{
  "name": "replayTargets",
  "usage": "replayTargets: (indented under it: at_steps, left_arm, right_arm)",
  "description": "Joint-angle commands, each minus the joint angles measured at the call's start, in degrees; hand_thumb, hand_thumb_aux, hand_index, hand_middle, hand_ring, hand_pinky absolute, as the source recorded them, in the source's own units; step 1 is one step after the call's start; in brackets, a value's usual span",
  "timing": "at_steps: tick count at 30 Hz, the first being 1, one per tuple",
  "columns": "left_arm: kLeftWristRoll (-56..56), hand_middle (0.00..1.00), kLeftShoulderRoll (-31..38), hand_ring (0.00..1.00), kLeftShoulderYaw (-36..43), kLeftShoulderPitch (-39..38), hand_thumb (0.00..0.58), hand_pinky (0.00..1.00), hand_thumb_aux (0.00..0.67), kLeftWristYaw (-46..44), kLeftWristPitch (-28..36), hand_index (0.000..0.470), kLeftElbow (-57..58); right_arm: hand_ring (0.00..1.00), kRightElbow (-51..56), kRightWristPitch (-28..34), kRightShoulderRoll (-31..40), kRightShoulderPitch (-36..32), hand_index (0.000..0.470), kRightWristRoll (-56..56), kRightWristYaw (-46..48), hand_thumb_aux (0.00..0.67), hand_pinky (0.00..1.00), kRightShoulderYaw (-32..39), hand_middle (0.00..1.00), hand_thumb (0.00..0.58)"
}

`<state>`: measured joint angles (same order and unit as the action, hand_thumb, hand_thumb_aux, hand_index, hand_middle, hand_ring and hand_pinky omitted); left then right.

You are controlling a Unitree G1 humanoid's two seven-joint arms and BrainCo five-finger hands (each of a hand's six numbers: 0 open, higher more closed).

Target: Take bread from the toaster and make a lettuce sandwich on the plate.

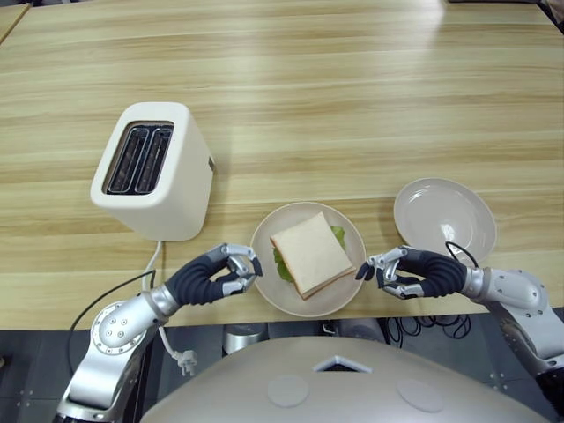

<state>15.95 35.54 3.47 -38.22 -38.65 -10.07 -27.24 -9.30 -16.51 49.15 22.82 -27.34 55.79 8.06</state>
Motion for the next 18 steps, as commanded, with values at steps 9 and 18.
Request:
replayTargets:
  at_steps: [9,18]
  left_arm:
    - [-12.6,1.0,1.75,1.0,2.34,-1.07,0.58,1.0,0.67,-0.06,-0.95,0.46,7.61]
    - [-14.18,1.0,0.47,1.0,2.99,0.94,0.58,1.0,0.67,0.89,-1.91,0.46,8.77]
  right_arm:
    - [1.0,1.63,0.49,0.81,2.24,0.46,9.19,3.35,0.67,1.0,-1.3,1.0,0.58]
    - [0.0,-3.72,6.58,-8.77,-3.69,0.0,-5.28,-0.7,0.0,0.0,-9.34,0.0,0.0]
